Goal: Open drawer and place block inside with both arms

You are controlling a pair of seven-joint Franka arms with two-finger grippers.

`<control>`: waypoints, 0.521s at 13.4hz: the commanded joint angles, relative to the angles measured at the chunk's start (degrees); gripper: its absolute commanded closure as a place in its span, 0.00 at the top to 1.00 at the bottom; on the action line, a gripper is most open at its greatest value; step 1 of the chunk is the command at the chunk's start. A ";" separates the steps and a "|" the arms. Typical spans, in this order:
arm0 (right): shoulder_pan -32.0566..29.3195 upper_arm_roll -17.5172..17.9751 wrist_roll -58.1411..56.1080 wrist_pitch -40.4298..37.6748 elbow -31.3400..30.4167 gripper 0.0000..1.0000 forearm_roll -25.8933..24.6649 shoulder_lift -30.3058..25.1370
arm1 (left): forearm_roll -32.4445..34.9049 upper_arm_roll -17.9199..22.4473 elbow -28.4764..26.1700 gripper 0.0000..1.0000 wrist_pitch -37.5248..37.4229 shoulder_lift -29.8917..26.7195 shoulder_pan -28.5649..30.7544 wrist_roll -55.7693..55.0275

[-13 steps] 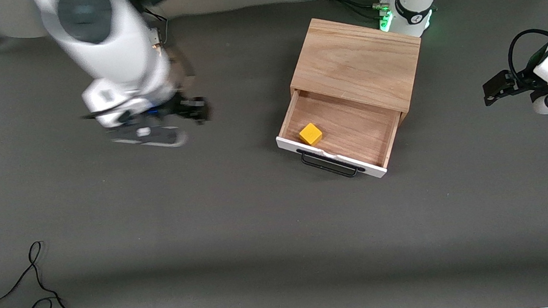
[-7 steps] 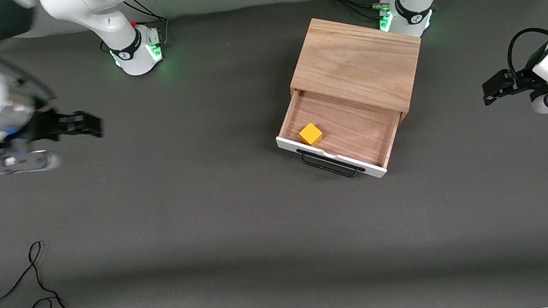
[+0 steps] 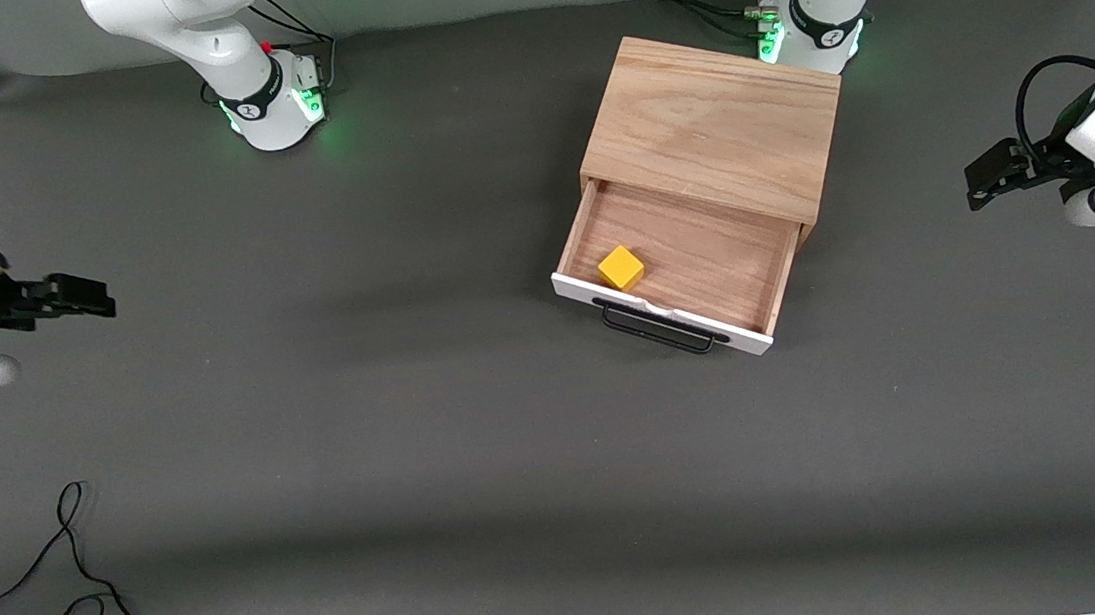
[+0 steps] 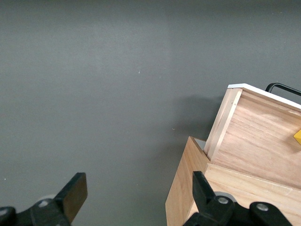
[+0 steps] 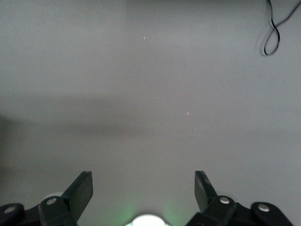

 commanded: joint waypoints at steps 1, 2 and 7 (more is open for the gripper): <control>0.84 -0.07 -0.96 12.12 -17.28 0.96 0.25 -10.37 | 0.73 0.31 0.69 1.00 -0.99 0.03 -0.34 0.81; 0.93 -0.07 -0.96 13.63 -17.84 0.96 0.25 -10.83 | 0.73 0.31 0.60 1.00 -0.99 0.03 -0.34 0.81; 1.19 0.28 -0.96 14.70 -17.23 0.99 0.34 -10.39 | 0.73 0.31 0.60 1.00 -0.90 0.12 -0.34 0.81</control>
